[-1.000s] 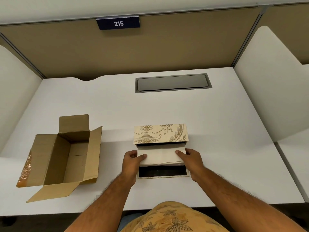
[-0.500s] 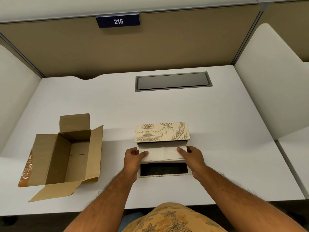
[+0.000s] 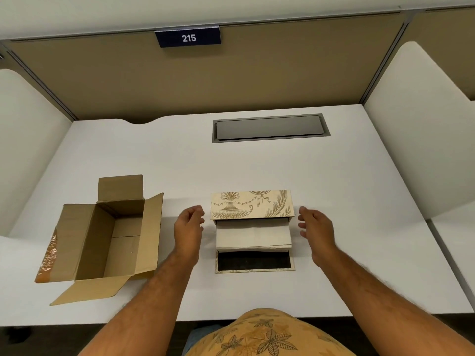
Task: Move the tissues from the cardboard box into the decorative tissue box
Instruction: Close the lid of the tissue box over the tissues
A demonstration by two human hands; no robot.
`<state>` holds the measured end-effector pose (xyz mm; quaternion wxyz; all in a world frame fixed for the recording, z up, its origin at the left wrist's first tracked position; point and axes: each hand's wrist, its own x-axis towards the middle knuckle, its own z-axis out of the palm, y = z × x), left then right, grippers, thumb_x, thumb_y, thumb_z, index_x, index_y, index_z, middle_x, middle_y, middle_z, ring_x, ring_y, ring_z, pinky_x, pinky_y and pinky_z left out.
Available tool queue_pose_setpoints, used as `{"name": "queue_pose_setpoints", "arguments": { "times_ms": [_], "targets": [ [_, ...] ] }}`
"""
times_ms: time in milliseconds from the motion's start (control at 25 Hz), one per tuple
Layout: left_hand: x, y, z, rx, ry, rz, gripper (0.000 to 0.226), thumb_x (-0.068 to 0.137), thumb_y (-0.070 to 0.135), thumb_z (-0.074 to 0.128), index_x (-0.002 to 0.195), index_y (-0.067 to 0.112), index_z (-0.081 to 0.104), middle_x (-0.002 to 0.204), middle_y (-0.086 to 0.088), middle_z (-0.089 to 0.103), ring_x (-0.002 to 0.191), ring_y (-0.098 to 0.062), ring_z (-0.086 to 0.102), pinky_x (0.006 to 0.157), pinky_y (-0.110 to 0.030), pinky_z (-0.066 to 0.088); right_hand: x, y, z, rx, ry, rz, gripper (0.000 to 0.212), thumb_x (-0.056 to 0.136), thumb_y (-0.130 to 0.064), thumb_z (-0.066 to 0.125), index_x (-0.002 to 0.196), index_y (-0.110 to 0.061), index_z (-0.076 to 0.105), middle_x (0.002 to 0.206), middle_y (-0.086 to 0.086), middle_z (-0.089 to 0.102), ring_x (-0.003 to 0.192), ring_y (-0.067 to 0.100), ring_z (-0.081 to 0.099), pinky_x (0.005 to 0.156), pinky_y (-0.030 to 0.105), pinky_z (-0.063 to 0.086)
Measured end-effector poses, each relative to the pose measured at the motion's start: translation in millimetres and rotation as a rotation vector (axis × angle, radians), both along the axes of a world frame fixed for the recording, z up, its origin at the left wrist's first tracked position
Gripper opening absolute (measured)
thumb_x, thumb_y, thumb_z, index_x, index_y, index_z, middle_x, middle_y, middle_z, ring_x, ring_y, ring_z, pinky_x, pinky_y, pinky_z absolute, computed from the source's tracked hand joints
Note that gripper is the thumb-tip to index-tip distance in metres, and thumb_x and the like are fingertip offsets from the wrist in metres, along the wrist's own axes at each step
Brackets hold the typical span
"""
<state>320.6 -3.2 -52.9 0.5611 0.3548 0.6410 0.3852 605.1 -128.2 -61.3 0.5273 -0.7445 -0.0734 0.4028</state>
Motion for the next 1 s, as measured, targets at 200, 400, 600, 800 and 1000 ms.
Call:
{"name": "queue_pose_setpoints", "arguments": {
  "times_ms": [200,400,600,800,1000],
  "targets": [
    [8.5,20.7,7.2,0.059,0.212,-0.197,0.012,0.101,0.017,0.067,0.110,0.017,0.075,0.098,0.001,0.075,0.085,-0.018,0.064,0.075,-0.030,0.054,11.4,27.1,21.1,-0.008,-0.197,0.184,0.009,0.095,-0.023,0.077,0.098,-0.015,0.079,0.095,0.006,0.079,0.082,0.021,0.070,0.079,0.040,0.058],
    [12.0,22.5,8.7,0.079,0.290,-0.279,0.019,0.103,0.007,0.063,0.116,0.007,0.077,0.104,-0.005,0.078,0.089,-0.019,0.071,0.076,-0.025,0.058,15.8,30.6,24.9,-0.045,-0.205,0.269,0.009,0.094,-0.011,0.077,0.102,-0.005,0.077,0.089,0.006,0.075,0.072,0.017,0.067,0.062,0.024,0.048],
    [2.5,12.8,18.3,0.106,0.332,-0.342,0.023,0.101,0.006,0.066,0.092,0.026,0.073,0.089,-0.001,0.075,0.075,-0.016,0.064,0.070,-0.025,0.055,17.9,10.4,28.1,-0.044,-0.173,0.337,0.004,0.093,-0.010,0.079,0.092,-0.010,0.075,0.085,0.006,0.075,0.073,0.020,0.067,0.062,0.025,0.048],
    [-11.7,-10.9,18.8,0.090,0.337,-0.368,0.015,0.101,0.007,0.065,0.098,0.021,0.072,0.101,-0.008,0.076,0.084,-0.020,0.067,0.084,-0.039,0.060,12.5,-14.8,29.0,-0.057,-0.179,0.399,0.006,0.092,-0.011,0.080,0.090,-0.012,0.074,0.083,0.006,0.076,0.073,0.020,0.068,0.063,0.025,0.048],
    [-21.7,-35.5,10.9,0.109,0.408,-0.393,0.014,0.101,0.009,0.065,0.097,0.023,0.069,0.099,0.000,0.072,0.081,-0.018,0.059,0.073,-0.032,0.051,6.1,-38.2,25.3,-0.095,-0.227,0.471,0.008,0.091,-0.014,0.082,0.087,-0.014,0.075,0.085,0.008,0.076,0.077,0.019,0.069,0.068,0.027,0.050]
  ]
}}
